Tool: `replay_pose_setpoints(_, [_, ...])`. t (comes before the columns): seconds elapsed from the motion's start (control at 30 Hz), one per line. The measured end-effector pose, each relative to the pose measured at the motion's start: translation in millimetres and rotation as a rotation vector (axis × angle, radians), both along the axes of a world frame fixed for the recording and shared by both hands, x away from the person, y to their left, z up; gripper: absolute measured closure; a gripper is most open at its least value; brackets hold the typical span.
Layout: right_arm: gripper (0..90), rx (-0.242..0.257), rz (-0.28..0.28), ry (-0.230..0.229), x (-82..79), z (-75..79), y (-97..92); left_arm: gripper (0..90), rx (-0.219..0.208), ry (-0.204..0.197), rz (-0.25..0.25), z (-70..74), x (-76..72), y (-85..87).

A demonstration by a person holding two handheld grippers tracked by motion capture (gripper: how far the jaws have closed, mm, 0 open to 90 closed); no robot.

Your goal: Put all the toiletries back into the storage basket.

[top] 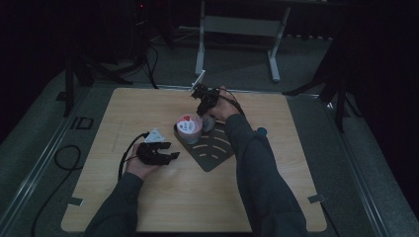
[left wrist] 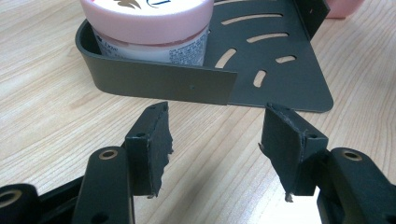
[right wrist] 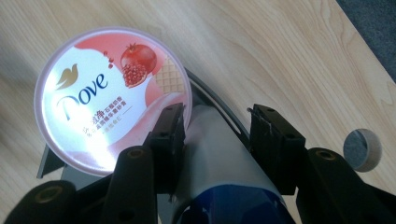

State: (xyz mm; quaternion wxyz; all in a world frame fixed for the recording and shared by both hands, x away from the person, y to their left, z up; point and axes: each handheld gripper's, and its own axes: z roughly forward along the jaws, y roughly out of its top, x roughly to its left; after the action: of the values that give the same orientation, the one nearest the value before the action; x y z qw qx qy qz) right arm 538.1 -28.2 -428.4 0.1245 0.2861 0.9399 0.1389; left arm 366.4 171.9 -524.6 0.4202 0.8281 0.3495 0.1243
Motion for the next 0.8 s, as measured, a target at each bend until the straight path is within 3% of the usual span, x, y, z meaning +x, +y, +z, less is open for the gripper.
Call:
replay_pose_setpoints(0.1, [54.3, -0.017, 0.004, -0.008, 0.3, 0.2, 3.7, 42.0, -0.001, 0.003, 0.0, -0.8, 0.0, -0.4])
replay_pose_setpoints(0.17, [52.5, -0.001, -0.012, -0.023, 1.4, -0.8, 4.3, 42.0, -0.002, 0.001, 0.0, -0.6, -0.1, -0.9])
replay_pose_setpoints(0.33, [44.0, 0.002, -0.025, 0.006, 3.4, -4.7, 3.5, 42.0, -0.001, 0.0, 0.0, 0.2, -0.3, 0.6])
replay_pose_setpoints(0.63, [39.2, 0.028, -0.056, 0.019, 4.3, -4.3, -4.2, 42.0, 0.003, 0.004, -0.001, -1.1, 0.3, -0.2])
replay_pose_setpoints(0.8, [33.6, 0.068, -0.069, 0.037, 3.6, -2.0, -14.0, 42.0, 0.0, 0.007, 0.002, -1.5, 0.1, -0.8])
